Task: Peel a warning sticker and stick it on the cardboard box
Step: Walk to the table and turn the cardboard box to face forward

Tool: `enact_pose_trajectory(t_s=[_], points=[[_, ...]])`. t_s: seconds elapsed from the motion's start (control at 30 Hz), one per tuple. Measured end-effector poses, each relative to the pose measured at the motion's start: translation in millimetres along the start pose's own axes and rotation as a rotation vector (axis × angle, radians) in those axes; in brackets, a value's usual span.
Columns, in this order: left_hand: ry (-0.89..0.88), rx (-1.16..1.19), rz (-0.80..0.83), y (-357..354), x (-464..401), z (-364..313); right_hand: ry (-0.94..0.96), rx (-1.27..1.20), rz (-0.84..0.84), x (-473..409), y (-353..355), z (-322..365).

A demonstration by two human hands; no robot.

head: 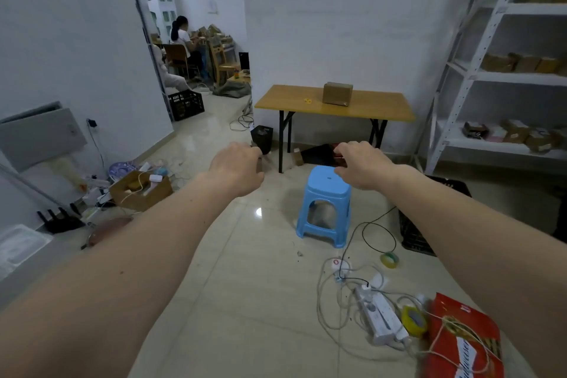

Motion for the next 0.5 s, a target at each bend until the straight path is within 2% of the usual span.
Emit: enact_pose_trajectory(t_s=[0.27,0.5], points=[[-0.034,-0.020,0.030,-15.2,-148.8,63.1,-0.075,-0.038,0.038,-152.2,-16.1,-6.2],[-0.077,0.027,0.048,-50.3,-270.1,68.7,-0.152,-0.032,0.064,-255.6,-33.8,-48.7]])
Point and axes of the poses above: each hand's wrist, its own x-axis away from the middle knuckle, its own y-axis out of the back of the hand, z = x × y, the point moved 8 cm from there along -x, towards the middle knuckle, and after that the axes turned 8 degrees about y, right-handed, at the moved point
